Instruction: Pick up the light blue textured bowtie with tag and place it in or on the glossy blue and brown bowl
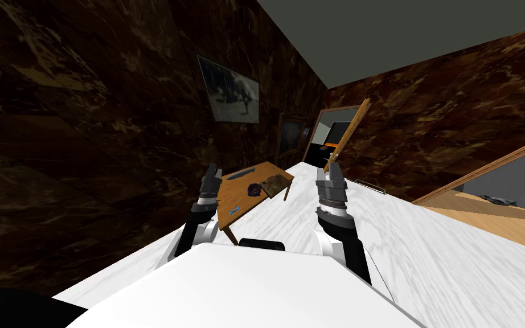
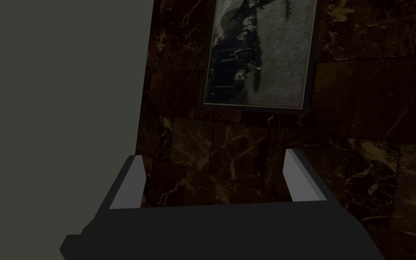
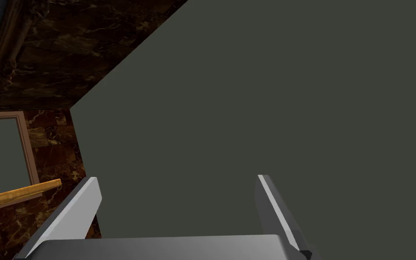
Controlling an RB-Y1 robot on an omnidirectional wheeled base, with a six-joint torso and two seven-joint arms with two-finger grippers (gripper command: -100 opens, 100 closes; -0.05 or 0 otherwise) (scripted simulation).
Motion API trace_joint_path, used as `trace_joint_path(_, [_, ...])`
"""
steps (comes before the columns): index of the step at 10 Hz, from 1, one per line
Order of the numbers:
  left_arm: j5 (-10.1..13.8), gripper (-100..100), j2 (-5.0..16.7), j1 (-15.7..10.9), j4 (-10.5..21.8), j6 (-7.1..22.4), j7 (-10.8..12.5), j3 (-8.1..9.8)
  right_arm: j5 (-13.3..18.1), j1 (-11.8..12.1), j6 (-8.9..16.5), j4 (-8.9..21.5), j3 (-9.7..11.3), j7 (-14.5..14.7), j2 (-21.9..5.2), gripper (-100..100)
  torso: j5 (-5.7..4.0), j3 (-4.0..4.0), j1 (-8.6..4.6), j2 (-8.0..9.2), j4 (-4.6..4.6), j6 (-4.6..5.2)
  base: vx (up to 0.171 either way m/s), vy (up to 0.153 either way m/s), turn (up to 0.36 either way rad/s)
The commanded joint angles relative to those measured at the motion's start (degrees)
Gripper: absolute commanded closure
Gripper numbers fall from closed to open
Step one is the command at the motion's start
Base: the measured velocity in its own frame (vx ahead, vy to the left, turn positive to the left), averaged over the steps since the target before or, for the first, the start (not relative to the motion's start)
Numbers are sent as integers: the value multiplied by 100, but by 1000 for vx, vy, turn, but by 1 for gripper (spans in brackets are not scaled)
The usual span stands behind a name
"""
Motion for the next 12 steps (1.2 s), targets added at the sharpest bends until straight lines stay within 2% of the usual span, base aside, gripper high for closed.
trace_joint_path(1, [53,-100,195,-135,92,104,63,52,0,0,0,0,0,0,0,0,0,0,0,0,0,0,-43,-10,34])
trace_joint_path(4, [175,-100,436,-460,333,369,208,173,0,-1,0,0,0,0,0,0,-2,16,-8,28,6,0,-84,-24,38])
trace_joint_path(8, [410,-100,687,-1107,873,949,485,415,0,-1,0,0,0,0,0,0,-2,20,-9,35,8,0,-97,-26,53])
trace_joint_path(9, [410,-100,687,-1123,873,949,485,415,0,-1,0,0,0,0,0,0,-1,21,-6,37,8,0,-75,-12,25])
trace_joint_path(11, [547,-100,779,-1499,1231,1300,644,560,0,-1,0,0,0,0,0,0,-2,15,-7,25,6,0,-82,-20,62])
trace_joint_path(12, [547,-100,779,-1528,1231,1327,644,560,0,-1,0,0,0,0,0,0,-1,18,-7,32,7,-1,-77,-19,25])
